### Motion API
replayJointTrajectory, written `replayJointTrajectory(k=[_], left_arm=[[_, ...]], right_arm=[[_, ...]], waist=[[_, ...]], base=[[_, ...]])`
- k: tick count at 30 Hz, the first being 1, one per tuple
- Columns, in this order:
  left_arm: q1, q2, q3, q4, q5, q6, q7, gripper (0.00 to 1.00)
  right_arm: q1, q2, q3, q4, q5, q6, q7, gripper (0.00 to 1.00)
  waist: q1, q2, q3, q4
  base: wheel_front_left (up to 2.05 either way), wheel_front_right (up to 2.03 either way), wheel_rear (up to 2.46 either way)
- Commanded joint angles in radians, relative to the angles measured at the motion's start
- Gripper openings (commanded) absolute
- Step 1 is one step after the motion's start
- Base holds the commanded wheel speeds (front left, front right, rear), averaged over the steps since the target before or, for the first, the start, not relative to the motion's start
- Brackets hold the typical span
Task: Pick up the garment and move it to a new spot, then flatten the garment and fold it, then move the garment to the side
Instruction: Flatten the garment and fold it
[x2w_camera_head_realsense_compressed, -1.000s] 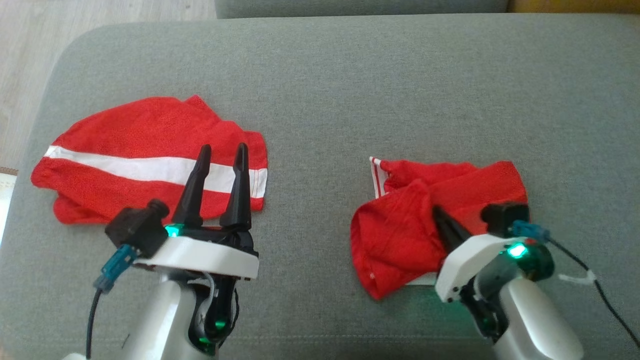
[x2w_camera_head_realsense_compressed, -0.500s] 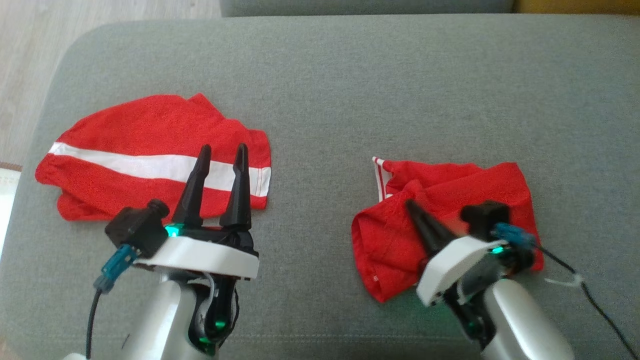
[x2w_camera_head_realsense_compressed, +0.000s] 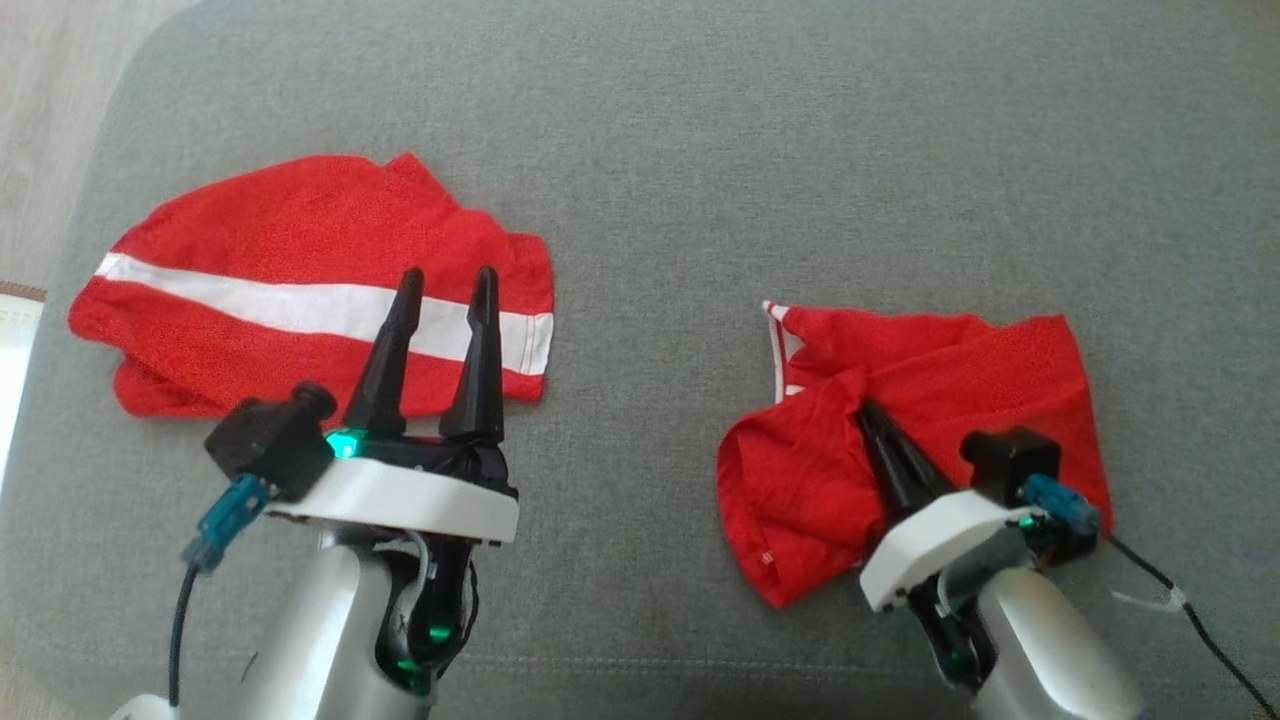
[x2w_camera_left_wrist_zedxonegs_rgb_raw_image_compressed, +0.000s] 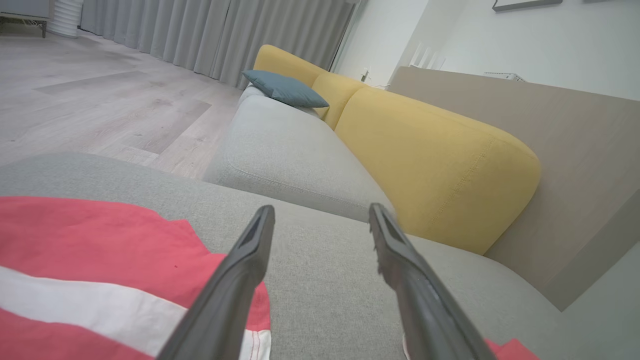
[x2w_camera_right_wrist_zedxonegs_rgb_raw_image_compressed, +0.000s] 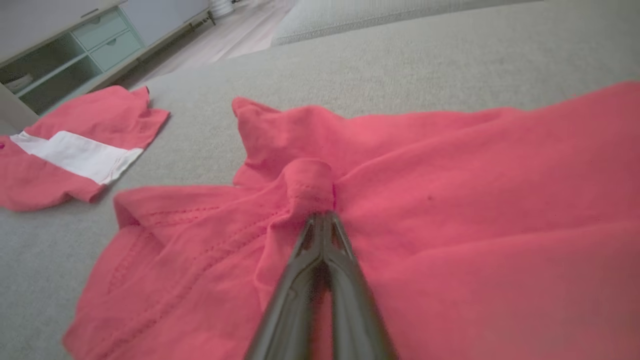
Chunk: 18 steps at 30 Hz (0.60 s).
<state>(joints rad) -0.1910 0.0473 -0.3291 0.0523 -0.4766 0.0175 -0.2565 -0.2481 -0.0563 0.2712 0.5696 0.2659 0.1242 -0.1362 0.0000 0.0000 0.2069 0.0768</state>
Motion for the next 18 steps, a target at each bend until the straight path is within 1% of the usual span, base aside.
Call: replayJointTrajectory(k=[1, 5, 6, 7, 12, 18], left_arm=[[-0.042, 0.003, 0.039, -0.036, 0.011, 0.000, -0.005, 1.00], [-0.039, 0.003, 0.047, -0.034, 0.013, -0.002, -0.005, 1.00], [-0.038, 0.003, 0.048, -0.034, 0.013, -0.003, -0.005, 1.00], [-0.036, 0.003, 0.050, -0.033, 0.013, -0.003, -0.005, 1.00], [-0.018, 0.003, 0.063, -0.027, 0.015, -0.004, -0.005, 1.00], [0.008, 0.003, 0.079, -0.019, 0.033, -0.009, -0.005, 1.00]], right_arm=[[-0.053, 0.006, 0.029, -0.012, 0.013, 0.007, -0.035, 0.00], [-0.077, 0.006, 0.019, -0.011, 0.028, 0.007, -0.069, 0.00], [-0.083, 0.006, 0.013, -0.018, 0.028, 0.007, -0.080, 0.40], [-0.088, 0.006, 0.003, -0.028, 0.024, 0.007, -0.089, 0.99], [-0.084, 0.006, -0.066, -0.113, -0.022, 0.007, -0.113, 1.00], [-0.026, 0.006, -0.153, -0.244, -0.085, 0.007, -0.110, 1.00]], waist=[[0.0000, 0.0000, -0.005, -0.014], [0.0000, 0.0000, -0.018, -0.032], [0.0000, 0.0000, -0.023, -0.038], [0.0000, 0.0000, -0.030, -0.045], [0.0000, 0.0000, -0.067, -0.074], [0.0000, 0.0000, -0.106, -0.098]], base=[[0.00, 0.00, 0.00], [0.00, 0.00, 0.00], [0.00, 0.00, 0.00], [0.00, 0.00, 0.00], [0.00, 0.00, 0.00], [0.00, 0.00, 0.00]])
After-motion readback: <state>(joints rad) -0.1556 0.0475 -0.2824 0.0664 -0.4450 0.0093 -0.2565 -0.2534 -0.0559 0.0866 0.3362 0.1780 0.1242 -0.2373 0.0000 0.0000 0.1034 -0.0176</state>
